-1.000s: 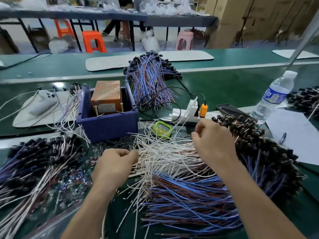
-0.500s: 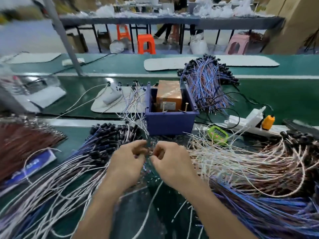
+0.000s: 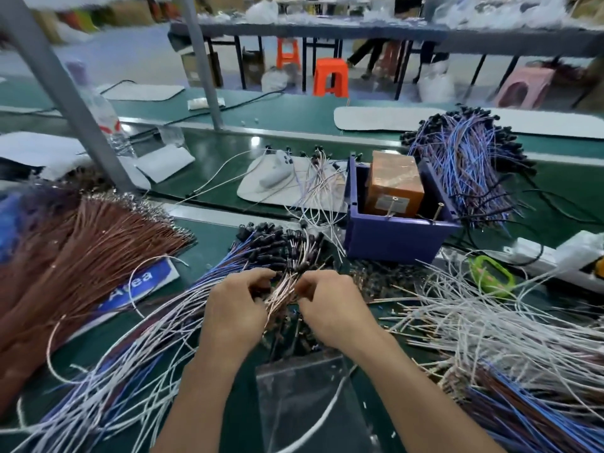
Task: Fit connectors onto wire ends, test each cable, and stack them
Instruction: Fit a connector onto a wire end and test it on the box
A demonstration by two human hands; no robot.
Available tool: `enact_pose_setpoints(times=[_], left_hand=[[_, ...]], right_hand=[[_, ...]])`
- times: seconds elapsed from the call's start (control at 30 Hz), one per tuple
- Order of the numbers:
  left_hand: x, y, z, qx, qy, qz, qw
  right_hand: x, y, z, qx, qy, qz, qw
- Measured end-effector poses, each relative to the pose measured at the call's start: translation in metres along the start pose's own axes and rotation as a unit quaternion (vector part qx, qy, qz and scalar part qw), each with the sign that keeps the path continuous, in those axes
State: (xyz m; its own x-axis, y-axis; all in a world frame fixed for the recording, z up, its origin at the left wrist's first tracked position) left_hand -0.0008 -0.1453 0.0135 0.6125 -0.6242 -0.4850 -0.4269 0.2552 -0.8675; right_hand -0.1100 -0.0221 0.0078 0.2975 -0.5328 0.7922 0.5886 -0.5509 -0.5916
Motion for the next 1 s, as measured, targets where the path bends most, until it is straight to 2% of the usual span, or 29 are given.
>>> enact_pose_setpoints(times=[0.07,0.13,0.3,0.43,0.53,0.6,0.7,0.77,0.9,1.0], left_hand=[[0.01,-0.007,-0.001,-0.042,0.001,-0.009,0.999],[0.017,-0.011,-0.003,-0.067,0.008,-0.063,0.996],[0.031,-0.009,-0.013,-0.036,0.011,-0.082,0.996],[0.047,-0.014,-0.02,-0.075,-0.007,-0.084,0.994],[0.057,-0.014,-0.023,-0.081,-0.015,-0.083,0.993],[0.061,-0.013,-0.027,-0.077,-0.015,-0.08,0.994],[0.065,-0.011,-0.032,-0.06,-0.031,-0.036,0.997],[0.058,-0.008,-0.03,-0.067,-0.032,0.003,0.997],[0.034,0.003,-0.016,-0.061,0.019,0.04,0.997],[0.052,-0.01,-0.012,-0.071,-0.009,0.079,0.994]], right_hand=[[0.004,0.002,-0.004,0.004,0.008,0.009,1.0],[0.009,0.004,-0.008,0.001,0.018,0.017,1.0],[0.013,0.021,-0.02,0.01,0.077,0.042,0.996],[0.007,0.018,-0.023,-0.037,0.107,0.036,0.993],[0.005,0.012,-0.024,-0.062,0.111,0.096,0.987],[0.01,0.012,-0.025,-0.074,0.088,0.13,0.985],[0.026,0.014,-0.029,-0.104,0.0,0.091,0.99],[0.039,0.019,-0.038,-0.081,-0.041,0.047,0.995],[0.063,0.029,-0.056,0.038,-0.047,0.018,0.998],[0.069,0.037,-0.052,0.086,-0.092,0.022,0.992]])
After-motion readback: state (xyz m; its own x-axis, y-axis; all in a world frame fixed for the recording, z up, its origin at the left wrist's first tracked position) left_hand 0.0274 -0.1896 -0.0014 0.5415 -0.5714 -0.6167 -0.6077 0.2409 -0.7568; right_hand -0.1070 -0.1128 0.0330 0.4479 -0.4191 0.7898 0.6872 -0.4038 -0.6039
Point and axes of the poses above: each hand's wrist, its own z-axis away from the middle knuckle, its own y-axis out of the palm, x = y × z, the point moved 4 cm from there along -z, towards the middle knuckle, and after that the axes turned 14 degrees about -z, right-handed, at the moved point
